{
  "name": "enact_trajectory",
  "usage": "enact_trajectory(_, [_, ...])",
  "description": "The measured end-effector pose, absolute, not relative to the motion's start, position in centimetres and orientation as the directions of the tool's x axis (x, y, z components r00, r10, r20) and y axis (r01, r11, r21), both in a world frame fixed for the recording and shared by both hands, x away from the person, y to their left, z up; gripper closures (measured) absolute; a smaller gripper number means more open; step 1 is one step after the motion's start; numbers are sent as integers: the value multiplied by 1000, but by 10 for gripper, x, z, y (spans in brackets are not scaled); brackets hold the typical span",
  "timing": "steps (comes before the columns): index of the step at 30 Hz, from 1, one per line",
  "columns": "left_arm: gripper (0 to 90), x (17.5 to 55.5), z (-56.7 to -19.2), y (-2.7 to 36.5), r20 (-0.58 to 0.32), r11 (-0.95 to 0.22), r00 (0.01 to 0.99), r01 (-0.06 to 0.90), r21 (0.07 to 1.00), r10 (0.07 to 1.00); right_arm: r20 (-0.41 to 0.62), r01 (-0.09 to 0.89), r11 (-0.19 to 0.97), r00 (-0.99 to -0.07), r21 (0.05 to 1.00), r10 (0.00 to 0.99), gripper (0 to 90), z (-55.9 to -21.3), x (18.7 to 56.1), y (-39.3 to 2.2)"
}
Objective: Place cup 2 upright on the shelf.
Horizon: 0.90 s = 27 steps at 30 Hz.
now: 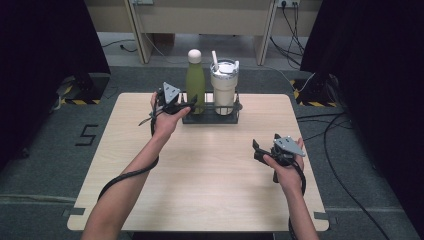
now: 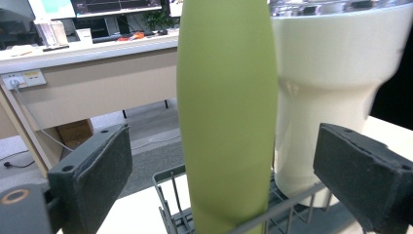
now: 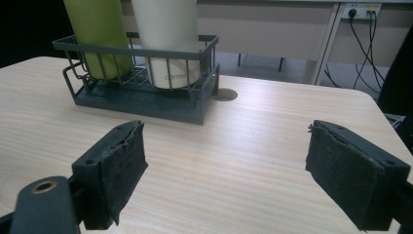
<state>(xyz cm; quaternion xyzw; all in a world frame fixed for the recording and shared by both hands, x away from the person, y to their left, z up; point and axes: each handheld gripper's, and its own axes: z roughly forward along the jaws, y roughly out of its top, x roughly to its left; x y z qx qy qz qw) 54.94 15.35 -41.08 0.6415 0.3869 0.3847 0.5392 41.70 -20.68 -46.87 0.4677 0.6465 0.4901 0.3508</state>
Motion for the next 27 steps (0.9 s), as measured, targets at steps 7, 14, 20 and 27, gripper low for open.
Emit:
enact_trajectory(7, [65, 534, -410, 160, 79, -121, 407, 78, 990, 910, -1, 263, 89, -319, 961, 948, 145, -469, 416, -206])
enact_trajectory(14, [65, 519, -412, 167, 78, -120, 413, 76, 990, 907, -1, 264, 89, -317, 960, 949, 145, -469, 416, -206])
enact_trajectory(20, [65, 507, -415, 174, 78, -120, 420, 75, 990, 904, -2, 264, 91, -319, 960, 948, 146, -469, 416, -205])
enact_trajectory(27, [68, 493, -425, 184, 77, -121, 416, 81, 989, 906, -1, 265, 90, -316, 960, 949, 145, -469, 415, -205])
